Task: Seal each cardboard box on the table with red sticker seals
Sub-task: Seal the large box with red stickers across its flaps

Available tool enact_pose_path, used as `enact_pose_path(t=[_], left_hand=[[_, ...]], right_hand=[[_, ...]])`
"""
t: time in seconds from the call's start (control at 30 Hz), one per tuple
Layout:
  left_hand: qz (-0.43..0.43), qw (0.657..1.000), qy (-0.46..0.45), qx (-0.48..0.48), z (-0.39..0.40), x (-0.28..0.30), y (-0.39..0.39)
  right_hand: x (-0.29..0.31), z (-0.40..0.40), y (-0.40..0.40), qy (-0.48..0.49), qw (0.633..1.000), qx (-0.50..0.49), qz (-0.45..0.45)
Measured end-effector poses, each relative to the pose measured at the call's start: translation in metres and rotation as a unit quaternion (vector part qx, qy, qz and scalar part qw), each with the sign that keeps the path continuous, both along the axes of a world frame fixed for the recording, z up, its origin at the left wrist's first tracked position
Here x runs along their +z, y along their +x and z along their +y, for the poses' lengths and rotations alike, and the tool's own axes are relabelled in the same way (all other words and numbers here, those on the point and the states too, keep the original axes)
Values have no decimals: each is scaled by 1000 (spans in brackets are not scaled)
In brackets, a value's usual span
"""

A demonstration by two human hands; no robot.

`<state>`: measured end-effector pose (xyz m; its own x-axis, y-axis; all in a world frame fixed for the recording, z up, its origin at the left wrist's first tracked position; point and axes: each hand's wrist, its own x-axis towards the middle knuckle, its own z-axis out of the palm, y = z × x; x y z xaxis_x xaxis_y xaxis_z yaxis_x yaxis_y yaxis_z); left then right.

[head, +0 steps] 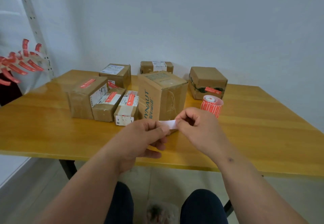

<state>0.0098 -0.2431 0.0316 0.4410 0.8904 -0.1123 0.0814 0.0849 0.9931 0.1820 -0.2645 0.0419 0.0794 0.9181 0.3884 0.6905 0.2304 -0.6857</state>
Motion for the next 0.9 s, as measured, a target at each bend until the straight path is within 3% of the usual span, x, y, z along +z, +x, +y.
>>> enact_pose_path(t=[0.2,0.4,0.57,0.73,0.9], left_hand=[[-46,997,-4,54,-3,0,15],[-44,997,-18,59,-2,0,13],[-11,999,5,42,-1,5,6],[72,992,74,-71,-4,19,-3],[133,977,117,-119,0,26,-5]], right_hand=[[3,-5,-6,56,993,60,-80],[8,-7,-3,-4,994,85,-67],[15,-7,10,-51,992,106,43],[10,7,16,-48,985,56,159],[10,12,18,-78,979,76,174]])
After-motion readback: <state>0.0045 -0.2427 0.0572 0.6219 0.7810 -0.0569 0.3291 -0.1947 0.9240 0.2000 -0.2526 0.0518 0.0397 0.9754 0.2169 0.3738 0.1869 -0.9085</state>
